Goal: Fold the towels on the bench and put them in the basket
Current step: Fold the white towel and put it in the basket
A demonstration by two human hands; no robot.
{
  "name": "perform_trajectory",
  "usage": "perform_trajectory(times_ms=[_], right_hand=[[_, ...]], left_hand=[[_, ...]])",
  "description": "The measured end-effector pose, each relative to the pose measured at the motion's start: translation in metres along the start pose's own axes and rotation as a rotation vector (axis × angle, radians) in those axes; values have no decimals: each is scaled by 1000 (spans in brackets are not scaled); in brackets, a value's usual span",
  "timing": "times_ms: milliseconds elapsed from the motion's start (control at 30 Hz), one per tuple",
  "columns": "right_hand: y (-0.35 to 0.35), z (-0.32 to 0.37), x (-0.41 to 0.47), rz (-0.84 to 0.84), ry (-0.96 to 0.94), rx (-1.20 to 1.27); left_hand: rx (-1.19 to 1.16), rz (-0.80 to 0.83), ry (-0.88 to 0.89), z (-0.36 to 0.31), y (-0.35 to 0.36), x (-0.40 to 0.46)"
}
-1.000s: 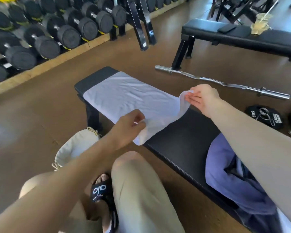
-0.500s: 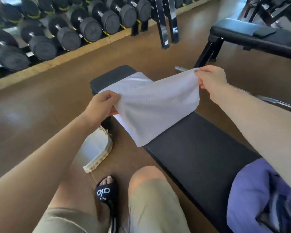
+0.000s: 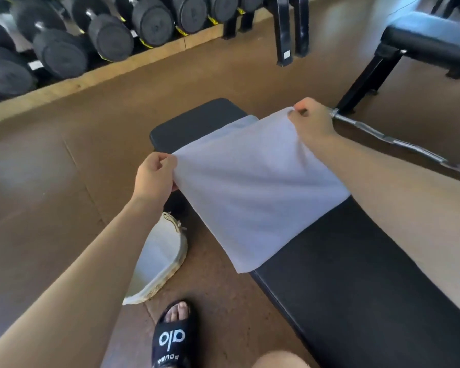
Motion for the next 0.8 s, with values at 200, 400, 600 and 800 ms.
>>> perform_trajectory(times_ms=[200,400,600,800], right_hand=[[35,-9,48,20,-64,-130],[52,-1,81,10,-90,-262],[75,-13,86,64,14,-300],[80,-13,69,-2,63,-417]], left_hand=[[-46,-34,-40,25,-2,42],[-25,-93,21,32,-6,70],[79,-88,90,34,-9,86],[150,-81,91,40,-10,93]])
Point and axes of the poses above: each hand's wrist, its own x-axis towards the middle knuckle, its own y-axis out of the palm, z = x × y, the point moved 3 cm from there along x, towards the middle knuckle, and after that the axes turned 9 degrees about z, right-handed, at the moved point
